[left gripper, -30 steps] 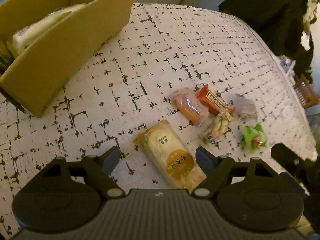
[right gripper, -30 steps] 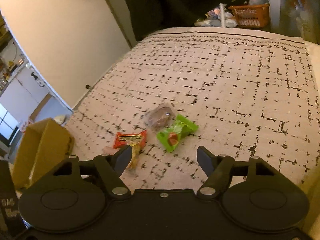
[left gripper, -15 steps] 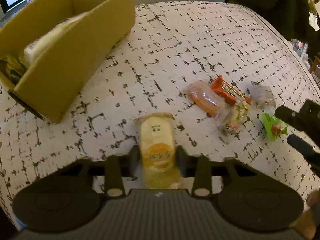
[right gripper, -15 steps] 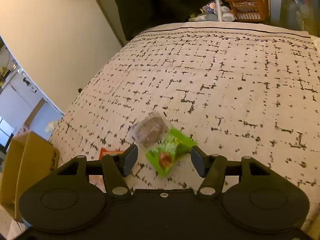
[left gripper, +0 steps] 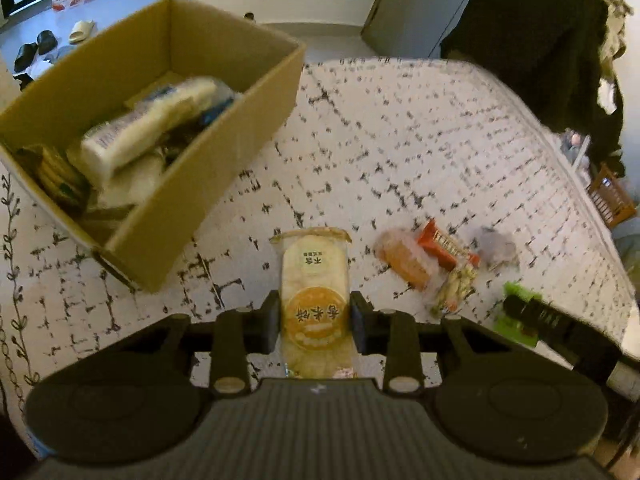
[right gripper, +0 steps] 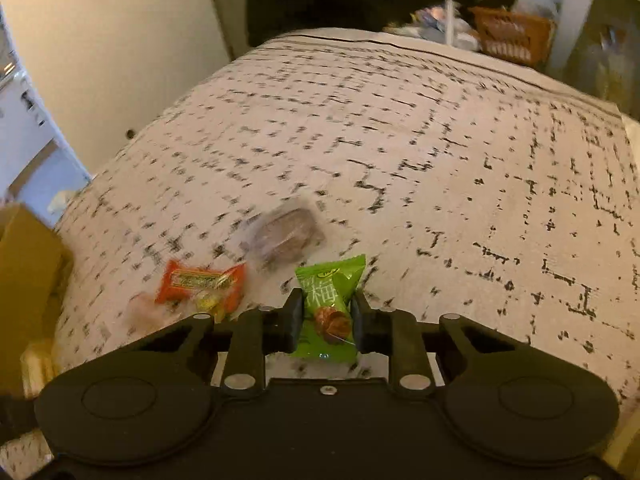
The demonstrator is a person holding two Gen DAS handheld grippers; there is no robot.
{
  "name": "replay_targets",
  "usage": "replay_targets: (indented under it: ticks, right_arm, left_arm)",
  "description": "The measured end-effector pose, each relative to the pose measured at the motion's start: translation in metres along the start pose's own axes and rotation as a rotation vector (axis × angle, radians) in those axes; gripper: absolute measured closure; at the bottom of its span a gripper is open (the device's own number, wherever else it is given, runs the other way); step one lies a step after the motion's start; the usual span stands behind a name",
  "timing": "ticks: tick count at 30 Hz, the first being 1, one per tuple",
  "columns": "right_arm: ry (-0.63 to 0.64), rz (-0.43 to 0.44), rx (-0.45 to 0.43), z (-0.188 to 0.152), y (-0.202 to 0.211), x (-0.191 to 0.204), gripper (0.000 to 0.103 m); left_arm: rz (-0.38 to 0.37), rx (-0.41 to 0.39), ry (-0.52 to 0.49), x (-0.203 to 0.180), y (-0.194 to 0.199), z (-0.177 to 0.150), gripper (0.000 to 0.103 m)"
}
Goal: Organize snacks
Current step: 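Carry the cracker pack and green candy over the cardboard box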
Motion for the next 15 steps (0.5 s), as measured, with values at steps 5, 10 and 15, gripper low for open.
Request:
replay_targets:
  ticks: [5, 10, 15]
  right_arm:
    - [0.064, 0.033, -0.02, -0.007, 0.036, 0.02, 0.079]
    - [0.084, 0.084, -0.046, -0.005, 0.072, 0.045, 0.079]
    - [0.106, 0.117, -0.087, -0.009, 0.101, 0.071, 0.079]
  left_arm:
    - [-0.021, -0.017, 0.023, 0.008, 0.019, 0.002, 0.069]
    - [-0.048, -0.065, 0.022, 0.014, 0.049, 0.009, 0.069]
    - [-0.055, -0.115, 0.03, 0.027, 0.076, 0.014, 0.069]
Point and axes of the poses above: each gripper's, at about its wrist camera, not at the fingertips, and y roughly against the way its jaws point, x to its left, z to its top, the point moved 5 cm from there along -y, roughly the way its jaws point, and after that the axes turned 15 degrees about -y, right-handed, at the moved point
